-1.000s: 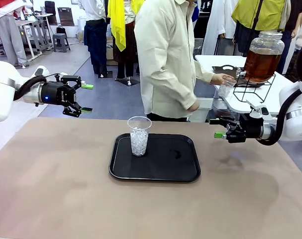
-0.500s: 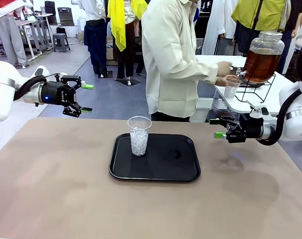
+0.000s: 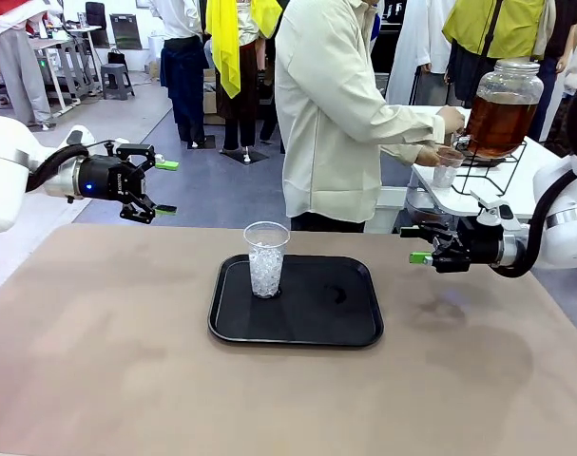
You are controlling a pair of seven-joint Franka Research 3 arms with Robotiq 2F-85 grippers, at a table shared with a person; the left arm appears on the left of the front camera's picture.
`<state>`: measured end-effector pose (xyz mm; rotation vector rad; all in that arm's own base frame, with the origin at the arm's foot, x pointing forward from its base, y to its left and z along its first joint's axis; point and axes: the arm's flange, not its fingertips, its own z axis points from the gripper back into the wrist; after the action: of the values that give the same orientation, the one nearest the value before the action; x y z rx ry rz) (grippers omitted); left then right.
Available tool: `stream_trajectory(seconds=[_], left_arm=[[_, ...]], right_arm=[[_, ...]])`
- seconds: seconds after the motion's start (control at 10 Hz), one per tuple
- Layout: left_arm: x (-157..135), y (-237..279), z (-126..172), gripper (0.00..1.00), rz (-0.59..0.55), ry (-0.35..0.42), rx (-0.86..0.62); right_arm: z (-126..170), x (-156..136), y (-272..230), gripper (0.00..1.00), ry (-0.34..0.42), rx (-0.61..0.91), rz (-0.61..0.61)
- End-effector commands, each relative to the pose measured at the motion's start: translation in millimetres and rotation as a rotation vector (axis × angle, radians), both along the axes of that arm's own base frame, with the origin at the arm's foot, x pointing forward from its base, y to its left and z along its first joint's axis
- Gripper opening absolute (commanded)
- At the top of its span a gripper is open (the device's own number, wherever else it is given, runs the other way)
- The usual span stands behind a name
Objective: Pour the drink into the iced cup.
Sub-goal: Pick up the iced cup indicated by the human and present it to them.
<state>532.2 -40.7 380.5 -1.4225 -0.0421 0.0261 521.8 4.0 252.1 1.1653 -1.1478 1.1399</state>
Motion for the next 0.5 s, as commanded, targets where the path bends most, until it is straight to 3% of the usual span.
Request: stream_trajectory(seconds=[0.0, 0.4], left_arm=[[-0.2, -0.2, 2.5, 1.0, 0.012, 0.008, -0.007], [-0.2, -0.2, 2.5, 1.0, 0.012, 0.008, -0.007]], right_arm=[[2.0, 0.7, 0.4, 1.0, -0.004, 0.0, 0.001], [2.0, 0.7, 0.4, 1.0, -0.004, 0.0, 0.001]])
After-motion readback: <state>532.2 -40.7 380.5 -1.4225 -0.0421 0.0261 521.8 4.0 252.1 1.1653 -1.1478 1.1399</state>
